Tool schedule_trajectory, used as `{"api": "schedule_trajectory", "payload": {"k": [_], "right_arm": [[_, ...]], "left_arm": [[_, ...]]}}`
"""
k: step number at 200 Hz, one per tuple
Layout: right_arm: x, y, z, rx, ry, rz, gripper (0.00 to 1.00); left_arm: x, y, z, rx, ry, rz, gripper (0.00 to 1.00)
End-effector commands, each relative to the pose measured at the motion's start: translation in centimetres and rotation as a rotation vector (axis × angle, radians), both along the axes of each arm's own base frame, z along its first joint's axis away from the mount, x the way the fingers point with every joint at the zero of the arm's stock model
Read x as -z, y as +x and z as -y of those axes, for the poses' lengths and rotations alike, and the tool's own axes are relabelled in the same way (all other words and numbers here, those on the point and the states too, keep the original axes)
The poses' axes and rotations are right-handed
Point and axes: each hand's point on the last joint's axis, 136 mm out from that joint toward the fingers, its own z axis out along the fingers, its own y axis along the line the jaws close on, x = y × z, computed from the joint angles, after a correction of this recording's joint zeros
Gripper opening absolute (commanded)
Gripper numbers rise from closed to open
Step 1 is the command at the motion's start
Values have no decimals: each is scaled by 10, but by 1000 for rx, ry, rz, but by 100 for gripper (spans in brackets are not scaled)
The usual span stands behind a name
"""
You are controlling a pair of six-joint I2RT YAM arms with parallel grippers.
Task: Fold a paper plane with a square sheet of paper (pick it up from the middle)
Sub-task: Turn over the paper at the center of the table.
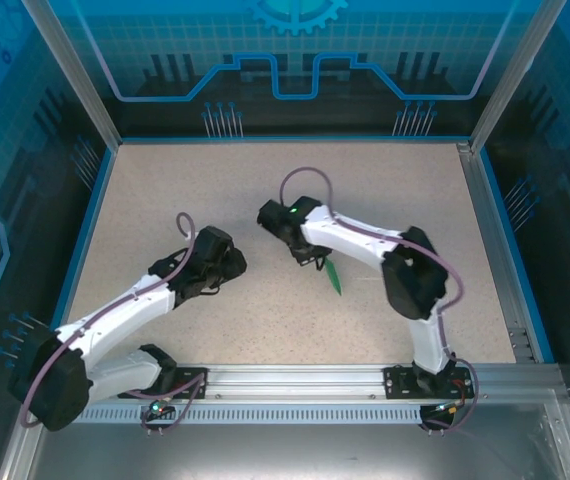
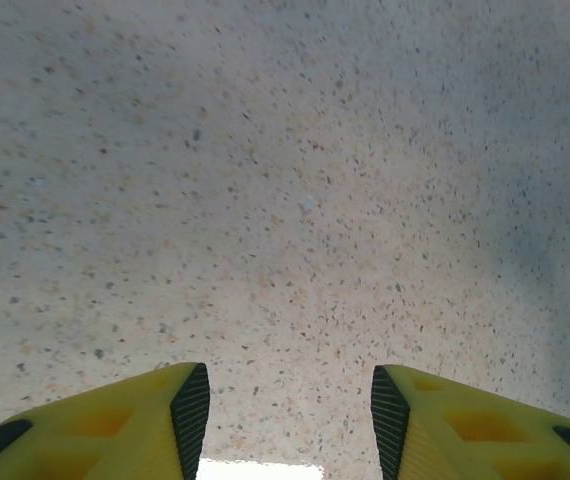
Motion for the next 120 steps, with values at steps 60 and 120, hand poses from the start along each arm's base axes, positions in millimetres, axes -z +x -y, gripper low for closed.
{"api": "schedule_trajectory", "payload": {"k": [60,120], "right_arm": [[53,-32,-79,13,77,-148,28],[-10,-39,-126,-107,633,-137,66]], "left_arm": [[-2,-19,-39,-143,32,49,60],[2,-19,-26,-86,-2,23,65]]}}
